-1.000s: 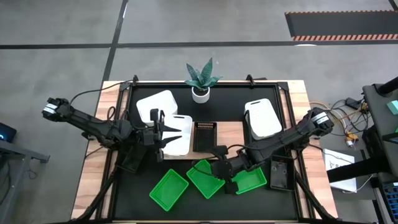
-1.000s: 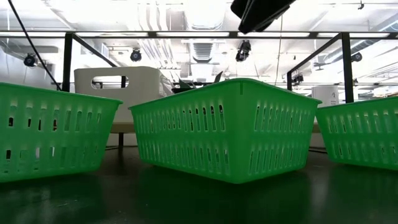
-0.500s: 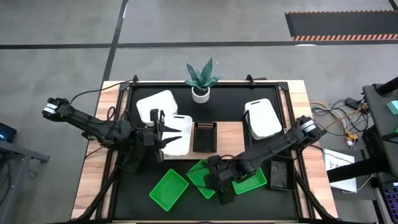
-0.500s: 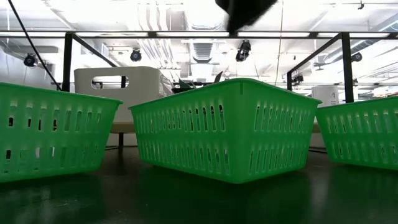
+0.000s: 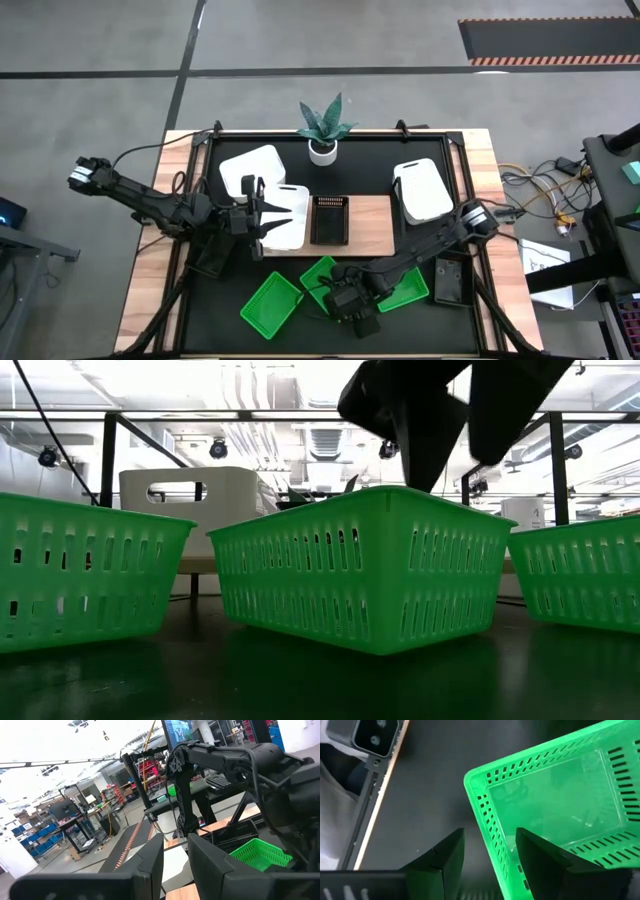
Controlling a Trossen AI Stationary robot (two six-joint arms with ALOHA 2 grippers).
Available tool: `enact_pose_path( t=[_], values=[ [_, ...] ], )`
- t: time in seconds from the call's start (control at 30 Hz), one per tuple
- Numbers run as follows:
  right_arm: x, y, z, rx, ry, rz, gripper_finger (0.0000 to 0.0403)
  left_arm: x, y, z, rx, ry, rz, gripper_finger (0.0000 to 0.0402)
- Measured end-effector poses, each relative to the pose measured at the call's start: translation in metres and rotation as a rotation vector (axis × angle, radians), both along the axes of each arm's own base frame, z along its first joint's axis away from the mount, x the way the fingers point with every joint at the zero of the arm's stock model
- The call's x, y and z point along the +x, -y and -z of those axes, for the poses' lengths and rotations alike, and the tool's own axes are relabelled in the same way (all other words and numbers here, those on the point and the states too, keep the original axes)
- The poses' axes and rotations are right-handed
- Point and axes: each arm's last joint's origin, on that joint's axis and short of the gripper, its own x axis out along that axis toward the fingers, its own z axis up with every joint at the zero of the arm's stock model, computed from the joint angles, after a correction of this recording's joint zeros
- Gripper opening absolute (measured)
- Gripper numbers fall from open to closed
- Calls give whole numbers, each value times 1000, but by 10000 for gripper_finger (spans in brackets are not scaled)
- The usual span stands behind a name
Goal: Stack baskets on shelf by color
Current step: Put the middle green bin on the shelf
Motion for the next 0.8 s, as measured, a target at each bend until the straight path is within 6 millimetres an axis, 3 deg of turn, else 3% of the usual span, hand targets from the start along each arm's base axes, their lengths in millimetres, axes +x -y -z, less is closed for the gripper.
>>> enact_pose_path(
  t=[0.8],
  values=[
    [6, 6, 22, 76, 24, -51, 127, 0, 0, 1, -3, -2, 0, 73]
  ],
)
